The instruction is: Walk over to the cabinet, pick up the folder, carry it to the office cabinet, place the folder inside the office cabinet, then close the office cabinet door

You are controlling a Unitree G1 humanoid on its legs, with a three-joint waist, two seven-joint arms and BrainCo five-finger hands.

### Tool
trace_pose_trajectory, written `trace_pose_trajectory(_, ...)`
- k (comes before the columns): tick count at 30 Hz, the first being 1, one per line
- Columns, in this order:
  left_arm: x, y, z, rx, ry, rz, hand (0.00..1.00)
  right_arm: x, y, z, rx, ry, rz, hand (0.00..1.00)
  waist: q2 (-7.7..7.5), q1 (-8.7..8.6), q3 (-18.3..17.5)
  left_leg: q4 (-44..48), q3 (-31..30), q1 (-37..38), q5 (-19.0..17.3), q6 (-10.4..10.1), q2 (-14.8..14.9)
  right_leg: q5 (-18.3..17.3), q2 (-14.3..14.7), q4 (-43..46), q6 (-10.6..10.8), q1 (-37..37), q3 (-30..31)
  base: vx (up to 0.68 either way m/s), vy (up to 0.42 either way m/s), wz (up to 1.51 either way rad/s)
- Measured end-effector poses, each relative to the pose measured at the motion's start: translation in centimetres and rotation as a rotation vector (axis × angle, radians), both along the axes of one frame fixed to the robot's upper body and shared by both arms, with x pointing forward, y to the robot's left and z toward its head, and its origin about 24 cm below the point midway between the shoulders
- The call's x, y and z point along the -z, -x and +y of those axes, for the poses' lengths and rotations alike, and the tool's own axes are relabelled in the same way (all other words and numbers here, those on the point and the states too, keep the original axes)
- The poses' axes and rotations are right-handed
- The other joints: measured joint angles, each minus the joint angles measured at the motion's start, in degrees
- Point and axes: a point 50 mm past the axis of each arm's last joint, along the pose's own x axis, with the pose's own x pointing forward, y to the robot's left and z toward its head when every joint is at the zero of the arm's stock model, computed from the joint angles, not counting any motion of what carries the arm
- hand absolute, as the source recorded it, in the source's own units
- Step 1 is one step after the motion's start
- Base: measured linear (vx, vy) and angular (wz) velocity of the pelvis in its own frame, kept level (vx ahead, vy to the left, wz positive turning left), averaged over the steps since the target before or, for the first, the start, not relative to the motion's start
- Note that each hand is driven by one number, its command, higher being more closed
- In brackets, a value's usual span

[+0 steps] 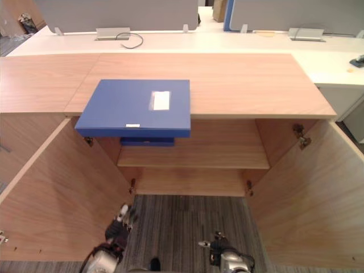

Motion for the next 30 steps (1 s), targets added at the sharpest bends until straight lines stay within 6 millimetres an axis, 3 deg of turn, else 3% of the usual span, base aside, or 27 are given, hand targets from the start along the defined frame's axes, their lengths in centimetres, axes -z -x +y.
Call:
trace_pose_trajectory(5,-6.3,-1.3,0.4,-0.046,-0.065,-0.269,0.0,0.6,1.3,0.7,-0.045,0.002,0.056,0.0,0.05,0.39,0.0,-0.3,-0.5,-0.2,0.3,0.4,-0.5,0.5,-0.4,-0.2,0.0,0.0,-0.1,-0.07,0.029,0.02)
trace_pose_trajectory(7,-7.9,-1.3,0.7,-0.093,-0.092,-0.323,0.0,0.9,2.3,0.6,-0.04,0.003,0.089,0.0,0.1,0.55,-0.6,-0.3,-1.3,-1.1,0.5,0.6,-0.5,0.6,-0.4,-0.2,-0.1,-0.5,-0.3,-0.1,0.018,0.14)
trace_pose_trajectory(8,-10.0,-1.4,1.0,-0.158,-0.161,-0.384,0.0,1.1,2.8,0.3,-0.033,0.009,0.107,0.0,0.09,1.07,-0.8,-0.3,-2.1,-2.0,0.8,0.7,-0.6,0.9,-0.4,-0.2,-0.1,-1.0,-0.5,-0.08,0.011,0.18)
trace_pose_trajectory(12,-13.9,-1.0,1.5,-0.297,-0.423,-0.476,0.0,1.2,3.5,-0.4,-0.023,0.024,0.125,0.0,0.23,1.8,-1.0,-0.4,-3.8,-2.7,1.4,0.5,-0.7,1.1,-0.4,0.0,-0.2,-1.0,-1.6,-0.08,0.003,0.2)
trace_pose_trajectory(16,-15.6,-0.5,2.4,-0.428,-0.644,-0.472,0.0,1.2,3.5,-0.4,-0.021,0.029,0.117,0.0,0.26,1.85,-1.1,-0.4,-4.3,-3.0,1.9,0.4,-0.5,1.3,-0.2,0.0,-0.4,-1.1,-1.9,-0.05,-0.013,0.08)
trace_pose_trajectory(22,-18.6,-1.2,3.0,-0.672,-1.025,-0.491,0.0,1.2,3.5,-0.3,-0.043,0.054,0.117,0.0,0.2,1.92,-1.2,-0.3,-3.0,-2.8,2.3,0.6,-0.2,1.7,0.2,-0.2,-0.8,-1.8,-0.6,-0.01,-0.004,-0.09)
trace_pose_trajectory(27,-22.4,-3.0,0.8,-0.769,-1.27,-0.661,0.0,1.2,3.4,-0.3,-0.051,0.066,0.114,0.0,0.32,1.79,-1.5,-0.3,-0.5,-2.7,2.4,0.5,0.4,2.4,0.8,-0.8,-1.3,-2.4,1.6,-0.01,-0.005,-0.23)
trace_pose_trajectory(30,-23.0,-4.8,-0.6,-0.784,-1.371,-0.687,0.0,1.2,3.3,-0.2,-0.09,0.084,0.111,0.0,0.71,1.69,-1.8,-0.3,1.0,-2.0,2.3,0.3,1.0,2.7,1.3,-0.9,-1.6,-2.5,3.2,-0.03,-0.014,-0.28)
